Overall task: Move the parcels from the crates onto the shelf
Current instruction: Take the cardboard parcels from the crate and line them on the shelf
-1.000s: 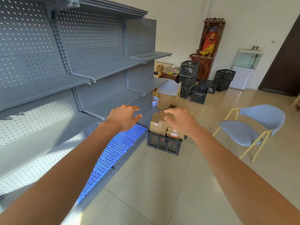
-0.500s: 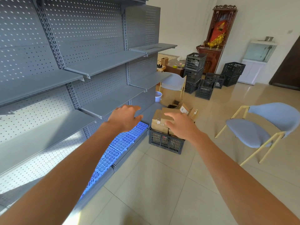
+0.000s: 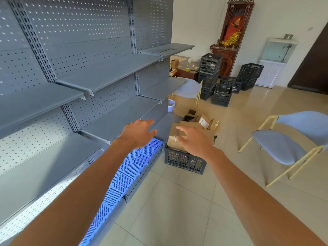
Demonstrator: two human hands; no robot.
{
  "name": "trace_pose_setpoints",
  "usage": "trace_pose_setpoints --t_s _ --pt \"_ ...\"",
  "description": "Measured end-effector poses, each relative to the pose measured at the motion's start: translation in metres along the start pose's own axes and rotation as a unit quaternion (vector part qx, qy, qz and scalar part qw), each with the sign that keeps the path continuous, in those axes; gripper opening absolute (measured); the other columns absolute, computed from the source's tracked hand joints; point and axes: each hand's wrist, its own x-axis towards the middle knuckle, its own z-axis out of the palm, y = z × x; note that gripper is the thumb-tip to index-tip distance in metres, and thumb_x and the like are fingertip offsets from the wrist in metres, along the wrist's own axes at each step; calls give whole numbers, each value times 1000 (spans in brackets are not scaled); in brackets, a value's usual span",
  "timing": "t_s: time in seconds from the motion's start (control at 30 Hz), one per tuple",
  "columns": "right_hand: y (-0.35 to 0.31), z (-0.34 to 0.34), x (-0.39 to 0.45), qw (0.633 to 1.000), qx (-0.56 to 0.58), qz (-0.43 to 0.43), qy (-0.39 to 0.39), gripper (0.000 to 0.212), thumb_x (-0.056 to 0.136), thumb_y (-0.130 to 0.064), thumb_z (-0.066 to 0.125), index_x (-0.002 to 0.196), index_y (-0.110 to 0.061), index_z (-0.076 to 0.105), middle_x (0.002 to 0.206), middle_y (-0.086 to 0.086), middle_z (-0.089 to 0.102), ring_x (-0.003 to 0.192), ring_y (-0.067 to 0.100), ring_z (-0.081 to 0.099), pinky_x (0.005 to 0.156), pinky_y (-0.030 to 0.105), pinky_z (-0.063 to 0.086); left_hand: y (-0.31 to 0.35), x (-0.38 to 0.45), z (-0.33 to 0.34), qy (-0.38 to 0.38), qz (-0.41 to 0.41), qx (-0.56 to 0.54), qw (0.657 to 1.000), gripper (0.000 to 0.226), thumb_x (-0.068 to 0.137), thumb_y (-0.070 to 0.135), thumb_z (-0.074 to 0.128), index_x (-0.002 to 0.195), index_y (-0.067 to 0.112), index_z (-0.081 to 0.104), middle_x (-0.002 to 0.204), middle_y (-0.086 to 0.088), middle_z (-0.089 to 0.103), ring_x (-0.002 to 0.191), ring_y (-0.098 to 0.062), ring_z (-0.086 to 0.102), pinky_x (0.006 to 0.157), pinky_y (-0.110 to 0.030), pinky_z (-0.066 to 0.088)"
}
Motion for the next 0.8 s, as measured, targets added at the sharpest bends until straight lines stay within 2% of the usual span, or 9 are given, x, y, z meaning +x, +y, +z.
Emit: trace_pose_setpoints --t_s 0.07,0.2,0.27,0.33,0.43,0.57,0.7,0.73,0.8 --pt "-2 -1 9 1000 9 -6 6 51 104 -31 52 153 -22 42 90 5 71 76 14 63 75 29 44 -3 9 -2 6 8 -5 1000 56 102 50 47 153 26 40 136 -8 63 126 -31 57 105 -48 43" --pt "-1 -5 33 1000 6 -1 17 51 103 -30 52 153 -22 42 77 4 69 65 10 58 71 34 52 -14 31 -6 7 11 -11 1000 56 102 50 47 153 27 40 140 -7 61 129 -31 56 107 -48 42" --pt "2 -7 43 1000 3 7 11 50 103 -31 52 152 -23 43 86 3 71 72 10 61 72 33 51 -17 42 -7 8 12 -13 1000 55 102 50 47 152 27 42 140 -6 61 128 -30 56 106 -48 43" --pt "6 -11 54 1000 -4 12 0 48 104 -33 51 150 -23 45 107 5 73 85 15 65 76 32 49 -17 51 -9 9 12 -13 1000 54 102 48 48 151 26 43 139 -6 61 128 -30 56 106 -48 43" --pt "17 -17 70 1000 -13 17 1 45 103 -33 50 147 -24 49 112 5 74 71 11 60 76 32 51 -13 67 -9 16 19 -14 1000 54 102 48 48 150 25 44 140 -5 61 127 -29 57 105 -49 43" --pt "41 -27 82 1000 -13 17 6 44 103 -34 50 146 -26 51 126 3 70 95 17 67 91 44 55 0 90 -4 13 22 -13 1000 53 101 49 50 149 26 45 139 -5 61 126 -29 58 105 -49 45" --pt "78 -42 94 1000 -7 25 8 44 104 -34 50 147 -25 50 121 4 71 83 15 68 85 40 56 26 117 5 10 25 -7 1000 53 102 49 48 149 26 45 138 -5 62 125 -29 58 104 -48 45" --pt "88 -47 96 1000 -7 23 8 44 104 -34 50 147 -25 50 118 4 72 80 15 67 81 38 56 33 124 7 11 26 -7 1000 52 102 49 48 149 26 45 137 -5 63 124 -28 59 104 -48 46" --pt "109 -55 103 1000 3 18 4 44 104 -32 51 147 -24 50 101 2 73 62 8 59 64 30 50 48 137 11 14 26 -6 1000 52 102 49 48 149 26 45 137 -4 63 123 -28 59 103 -49 46"
